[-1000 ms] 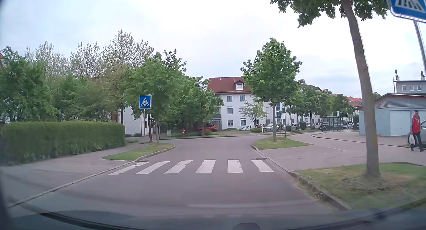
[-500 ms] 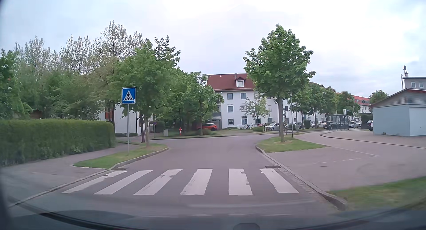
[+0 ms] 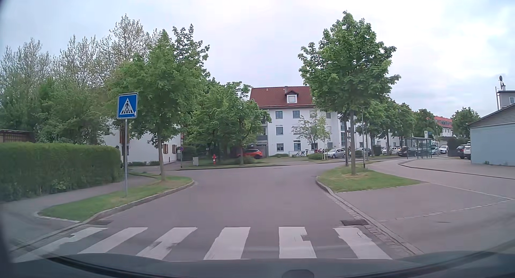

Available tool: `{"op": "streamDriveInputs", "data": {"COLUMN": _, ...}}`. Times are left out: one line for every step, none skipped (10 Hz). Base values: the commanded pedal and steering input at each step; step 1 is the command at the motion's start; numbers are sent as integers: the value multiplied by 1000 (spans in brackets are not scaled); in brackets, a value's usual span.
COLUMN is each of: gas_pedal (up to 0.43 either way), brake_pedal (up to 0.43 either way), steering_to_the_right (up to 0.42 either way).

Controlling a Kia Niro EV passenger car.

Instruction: Follow the waypoints while adhering to traffic rules and regulations

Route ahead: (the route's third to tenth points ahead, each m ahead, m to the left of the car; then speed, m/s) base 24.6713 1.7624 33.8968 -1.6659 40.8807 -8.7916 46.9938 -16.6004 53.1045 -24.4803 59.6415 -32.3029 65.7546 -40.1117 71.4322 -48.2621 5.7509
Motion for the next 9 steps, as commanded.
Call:
{"op": "streamDriveInputs", "data": {"gas_pedal": 0, "brake_pedal": 0, "steering_to_the_right": -4}}
{"op": "streamDriveInputs", "data": {"gas_pedal": 0, "brake_pedal": 0, "steering_to_the_right": -3}}
{"op": "streamDriveInputs", "data": {"gas_pedal": 0, "brake_pedal": 0, "steering_to_the_right": -3}}
{"op": "streamDriveInputs", "data": {"gas_pedal": 0, "brake_pedal": 0, "steering_to_the_right": -4}}
{"op": "streamDriveInputs", "data": {"gas_pedal": 0, "brake_pedal": 0, "steering_to_the_right": -4}}
{"op": "streamDriveInputs", "data": {"gas_pedal": 0, "brake_pedal": 0, "steering_to_the_right": -4}}
{"op": "streamDriveInputs", "data": {"gas_pedal": 0, "brake_pedal": 0, "steering_to_the_right": -4}}
{"op": "streamDriveInputs", "data": {"gas_pedal": 0, "brake_pedal": 0, "steering_to_the_right": -4}}
{"op": "streamDriveInputs", "data": {"gas_pedal": 0, "brake_pedal": 0, "steering_to_the_right": -5}}
